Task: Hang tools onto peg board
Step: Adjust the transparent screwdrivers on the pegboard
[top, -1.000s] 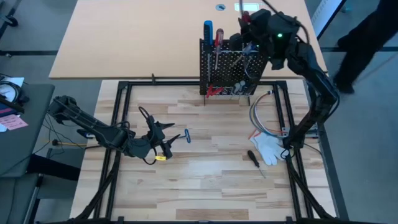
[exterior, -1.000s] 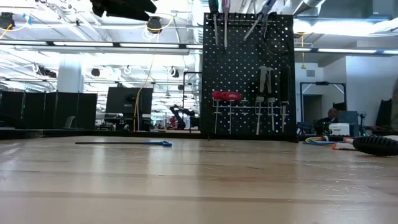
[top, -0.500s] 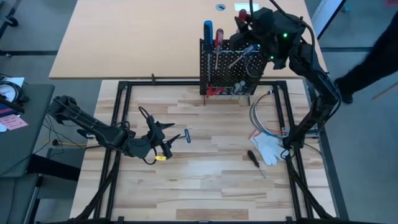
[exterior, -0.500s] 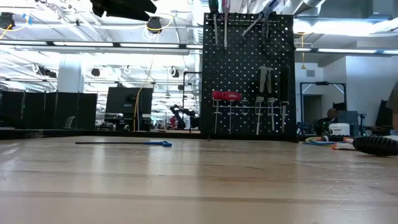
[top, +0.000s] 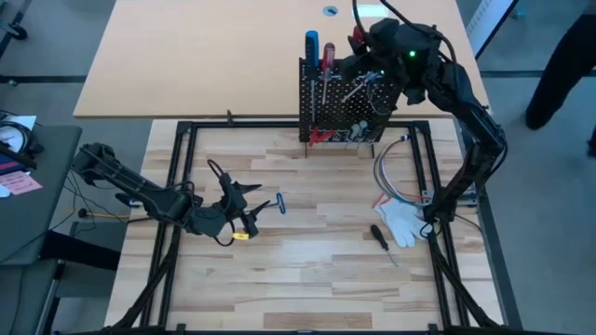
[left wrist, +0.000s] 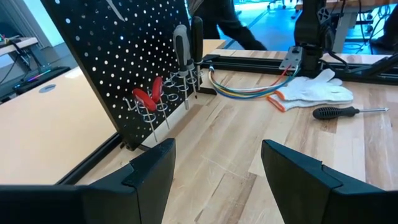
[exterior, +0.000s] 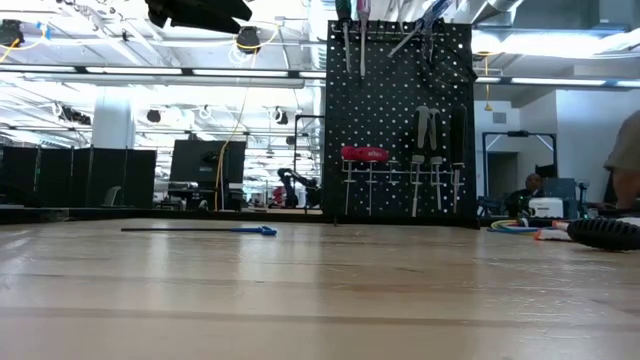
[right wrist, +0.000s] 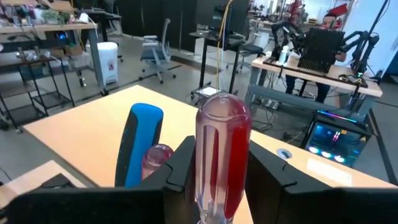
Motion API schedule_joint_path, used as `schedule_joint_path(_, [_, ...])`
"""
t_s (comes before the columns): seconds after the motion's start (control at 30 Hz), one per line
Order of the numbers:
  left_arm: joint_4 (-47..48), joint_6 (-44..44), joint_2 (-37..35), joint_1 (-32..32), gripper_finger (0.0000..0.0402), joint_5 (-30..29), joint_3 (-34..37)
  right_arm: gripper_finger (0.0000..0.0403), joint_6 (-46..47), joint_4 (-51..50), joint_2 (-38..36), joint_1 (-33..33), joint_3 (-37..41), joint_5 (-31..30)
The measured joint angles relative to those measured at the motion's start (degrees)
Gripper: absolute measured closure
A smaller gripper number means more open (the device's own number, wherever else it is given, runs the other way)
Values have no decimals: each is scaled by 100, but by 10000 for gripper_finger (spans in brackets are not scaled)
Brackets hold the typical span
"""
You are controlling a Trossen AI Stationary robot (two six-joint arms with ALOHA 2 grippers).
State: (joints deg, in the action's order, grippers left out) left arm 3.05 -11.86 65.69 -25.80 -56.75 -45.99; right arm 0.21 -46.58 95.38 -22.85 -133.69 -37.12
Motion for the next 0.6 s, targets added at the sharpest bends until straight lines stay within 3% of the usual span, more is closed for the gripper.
schedule_joint_path(0.6, [-11,0,0,-13,167,0,-1,300,0,-309,337,-219,-4,-9])
